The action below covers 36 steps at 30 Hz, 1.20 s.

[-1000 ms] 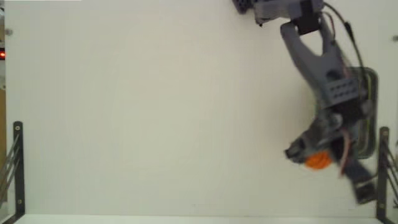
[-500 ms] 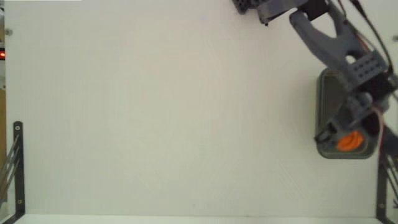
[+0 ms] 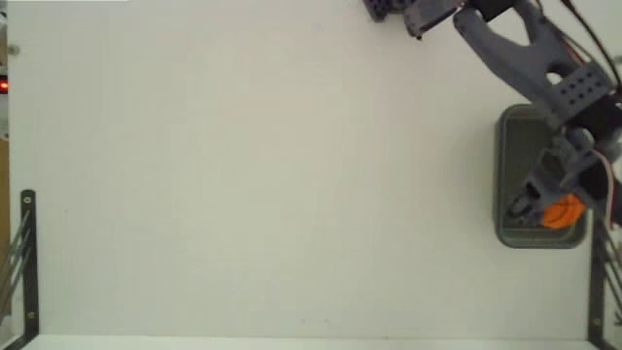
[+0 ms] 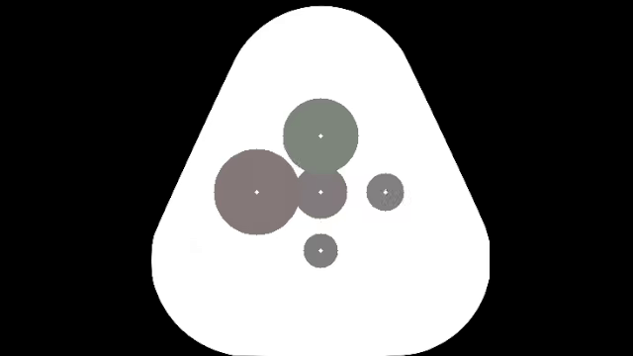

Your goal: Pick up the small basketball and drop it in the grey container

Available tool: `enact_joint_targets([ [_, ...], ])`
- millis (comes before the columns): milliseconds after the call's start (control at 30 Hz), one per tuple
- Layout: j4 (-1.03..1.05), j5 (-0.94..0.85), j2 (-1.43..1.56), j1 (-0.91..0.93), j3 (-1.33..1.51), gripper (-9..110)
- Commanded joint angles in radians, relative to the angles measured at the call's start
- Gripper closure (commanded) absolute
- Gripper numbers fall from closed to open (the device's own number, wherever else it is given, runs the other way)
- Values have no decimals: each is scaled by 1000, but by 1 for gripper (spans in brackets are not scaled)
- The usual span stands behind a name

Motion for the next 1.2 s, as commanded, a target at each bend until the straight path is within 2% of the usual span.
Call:
enact_joint_targets([
  [0, -8, 5, 77, -22, 10, 14],
  [633, -8, 5, 77, -22, 10, 14],
  [667, -8, 5, 77, -22, 10, -9],
  [1167, -8, 5, 77, -22, 10, -9],
])
